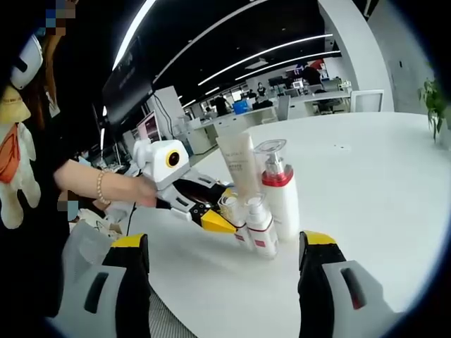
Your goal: Arrange the skincare products in the storage area until every visible bottle or jar stands upright without overlapping.
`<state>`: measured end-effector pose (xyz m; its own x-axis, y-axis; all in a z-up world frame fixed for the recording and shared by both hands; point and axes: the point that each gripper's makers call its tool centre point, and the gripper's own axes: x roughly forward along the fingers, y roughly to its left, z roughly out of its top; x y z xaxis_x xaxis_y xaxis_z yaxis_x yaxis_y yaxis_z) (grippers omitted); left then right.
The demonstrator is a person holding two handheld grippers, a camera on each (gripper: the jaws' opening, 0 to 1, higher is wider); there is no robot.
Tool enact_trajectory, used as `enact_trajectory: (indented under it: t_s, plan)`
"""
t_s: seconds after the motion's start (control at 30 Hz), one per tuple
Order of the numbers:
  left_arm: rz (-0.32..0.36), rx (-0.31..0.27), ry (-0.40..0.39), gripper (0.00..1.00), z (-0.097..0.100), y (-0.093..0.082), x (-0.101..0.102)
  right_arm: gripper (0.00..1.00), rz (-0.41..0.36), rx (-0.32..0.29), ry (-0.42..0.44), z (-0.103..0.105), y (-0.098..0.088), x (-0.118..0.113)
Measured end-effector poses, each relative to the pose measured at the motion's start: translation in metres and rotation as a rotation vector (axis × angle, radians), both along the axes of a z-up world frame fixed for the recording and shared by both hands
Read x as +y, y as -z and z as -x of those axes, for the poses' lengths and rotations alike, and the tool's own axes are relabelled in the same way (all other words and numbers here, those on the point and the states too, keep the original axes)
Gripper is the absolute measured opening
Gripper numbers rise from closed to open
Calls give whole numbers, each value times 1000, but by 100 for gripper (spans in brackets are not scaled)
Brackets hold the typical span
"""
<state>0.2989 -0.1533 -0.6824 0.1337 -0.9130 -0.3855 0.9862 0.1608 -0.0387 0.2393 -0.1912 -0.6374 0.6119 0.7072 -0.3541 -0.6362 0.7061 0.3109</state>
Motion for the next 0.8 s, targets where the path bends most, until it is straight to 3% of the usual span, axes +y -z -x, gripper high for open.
enact_trajectory:
  t_s: [0.57, 0.8]
  plan:
    - [21, 53, -9, 20, -4, 4, 1, 87, -8, 11, 0, 1, 2, -2]
    - [21, 50, -15, 21, -3, 1, 1, 88, -7, 11, -5, 0, 3, -1]
